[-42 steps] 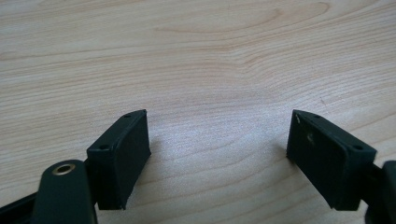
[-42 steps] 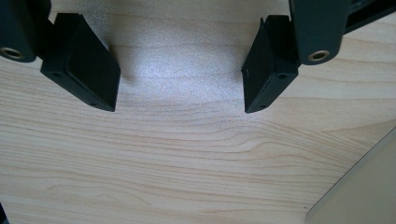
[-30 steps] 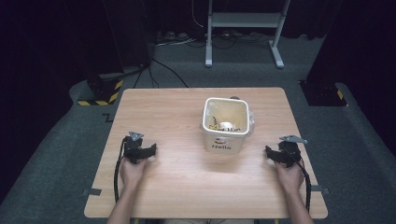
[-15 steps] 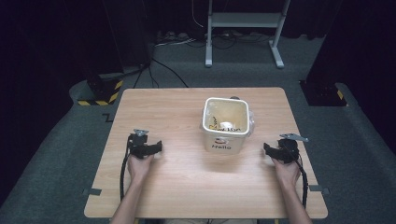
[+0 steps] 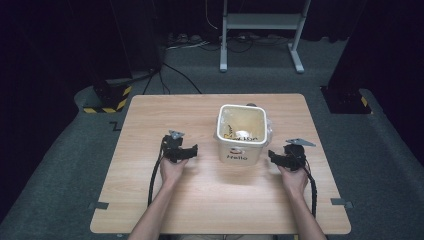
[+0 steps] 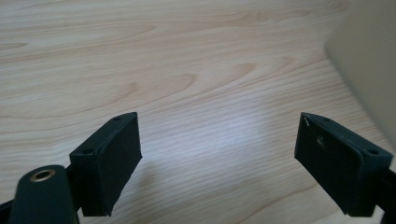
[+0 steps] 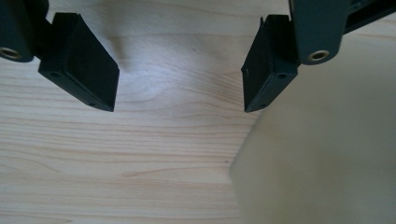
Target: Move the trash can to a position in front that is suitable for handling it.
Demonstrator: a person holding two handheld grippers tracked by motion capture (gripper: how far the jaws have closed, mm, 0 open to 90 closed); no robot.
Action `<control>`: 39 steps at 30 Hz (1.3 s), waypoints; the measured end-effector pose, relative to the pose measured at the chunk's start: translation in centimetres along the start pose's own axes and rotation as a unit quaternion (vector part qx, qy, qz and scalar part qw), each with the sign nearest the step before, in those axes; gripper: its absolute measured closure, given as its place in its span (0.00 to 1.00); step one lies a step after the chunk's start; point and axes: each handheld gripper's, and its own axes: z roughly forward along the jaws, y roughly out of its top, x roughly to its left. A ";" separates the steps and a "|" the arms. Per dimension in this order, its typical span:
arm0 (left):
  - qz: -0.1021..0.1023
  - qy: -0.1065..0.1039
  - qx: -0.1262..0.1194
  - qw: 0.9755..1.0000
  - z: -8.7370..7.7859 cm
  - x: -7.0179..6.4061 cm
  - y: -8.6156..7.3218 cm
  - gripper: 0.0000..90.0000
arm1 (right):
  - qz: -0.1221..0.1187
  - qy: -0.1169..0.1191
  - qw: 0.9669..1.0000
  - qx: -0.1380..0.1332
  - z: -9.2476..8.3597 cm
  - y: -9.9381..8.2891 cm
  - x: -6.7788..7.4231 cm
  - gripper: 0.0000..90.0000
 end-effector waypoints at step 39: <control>0.018 -0.057 -0.010 0.998 1.2 -5.1 0.4 0.16 | -0.021 0.007 1.000 -0.007 1.2 0.6 2.7 0.35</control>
